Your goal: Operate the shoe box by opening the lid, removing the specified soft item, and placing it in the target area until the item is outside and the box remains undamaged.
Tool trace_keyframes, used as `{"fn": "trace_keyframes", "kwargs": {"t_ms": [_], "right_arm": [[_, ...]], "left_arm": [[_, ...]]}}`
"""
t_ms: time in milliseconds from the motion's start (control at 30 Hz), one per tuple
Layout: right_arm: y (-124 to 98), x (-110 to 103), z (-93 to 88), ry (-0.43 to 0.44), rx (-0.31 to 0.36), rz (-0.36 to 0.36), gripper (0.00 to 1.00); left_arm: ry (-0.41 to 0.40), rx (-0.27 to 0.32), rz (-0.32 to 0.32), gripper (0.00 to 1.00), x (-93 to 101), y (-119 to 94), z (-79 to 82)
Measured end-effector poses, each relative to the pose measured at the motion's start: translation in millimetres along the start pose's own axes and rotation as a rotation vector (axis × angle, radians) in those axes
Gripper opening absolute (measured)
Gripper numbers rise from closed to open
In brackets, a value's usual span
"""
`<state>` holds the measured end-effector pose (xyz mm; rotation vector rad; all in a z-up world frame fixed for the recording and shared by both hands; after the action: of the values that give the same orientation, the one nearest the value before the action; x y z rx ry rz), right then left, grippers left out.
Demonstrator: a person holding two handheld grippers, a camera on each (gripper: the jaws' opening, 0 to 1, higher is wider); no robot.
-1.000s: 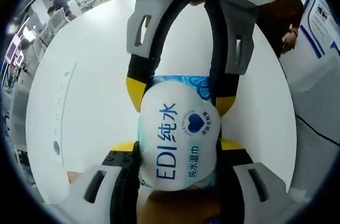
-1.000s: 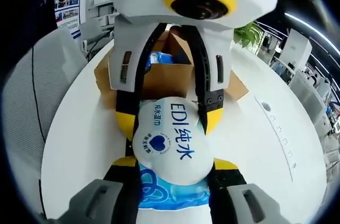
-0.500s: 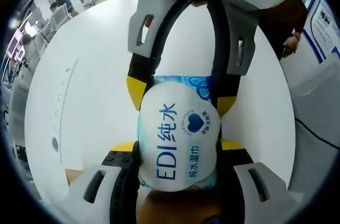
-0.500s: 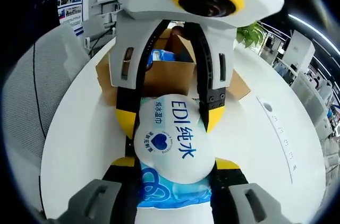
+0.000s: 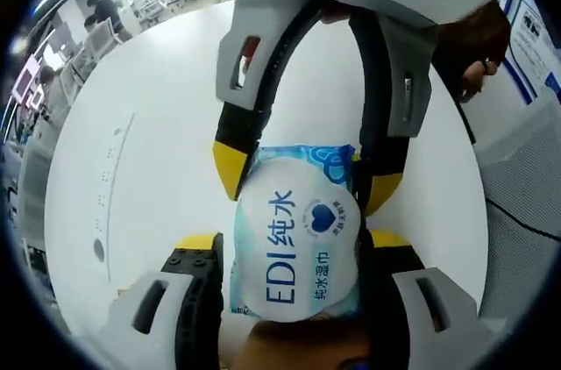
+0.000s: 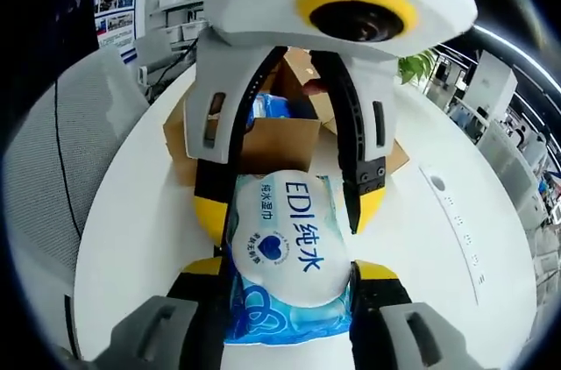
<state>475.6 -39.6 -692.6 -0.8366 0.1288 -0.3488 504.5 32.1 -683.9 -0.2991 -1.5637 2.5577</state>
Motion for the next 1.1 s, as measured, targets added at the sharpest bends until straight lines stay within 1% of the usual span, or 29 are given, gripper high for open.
{"fn": "trace_keyframes", "kwargs": {"t_ms": [100, 300, 500, 700, 867, 967, 1100], "right_arm": [[-3.9, -1.2, 0.9, 0.006, -0.005, -0.005, 0.56], [-15.5, -1.8, 5.6, 0.015, 0.001, -0.026, 0.57], [-25.1, -4.6, 8.8, 0.027, -0.005, -0.037, 0.58], [-33.4, -8.7, 13.4, 0.039, -0.005, -0.052, 0.59], [-38.8, -11.6, 18.5, 0.040, -0.003, -0.062, 0.59], [-40.7, -12.7, 21.0, 0.044, -0.004, -0.070, 0.59], [-45.1, -14.4, 24.7, 0.058, -0.001, -0.080, 0.59]], "left_arm": [[-0.002, 0.006, 0.008, 0.65, -0.6, -3.9, 1.2], [-0.009, 0.010, 0.014, 0.65, -0.6, -13.0, 0.3], [-0.024, 0.028, 0.020, 0.66, 1.2, -23.0, 3.7], [-0.029, 0.032, 0.030, 0.67, 3.4, -33.0, 2.0], [-0.052, 0.055, 0.046, 0.69, 4.8, -45.1, 1.8], [-0.067, 0.066, 0.044, 0.70, 7.0, -49.5, 1.2], [-0.084, 0.089, 0.061, 0.71, 10.6, -57.7, 0.7]]}}
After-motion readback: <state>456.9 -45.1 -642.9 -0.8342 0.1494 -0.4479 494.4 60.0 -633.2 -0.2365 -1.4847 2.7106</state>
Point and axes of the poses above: the point that each gripper's makers call its tool centre point, and the gripper's own axes: y roughly forward along the fingers, x roughly to its right, z roughly out of its top, the point moved 7 cm from there along -y, roughly backward along the fingers, and after that the axes turned 8 degrees about y, right-handed, at the moved point
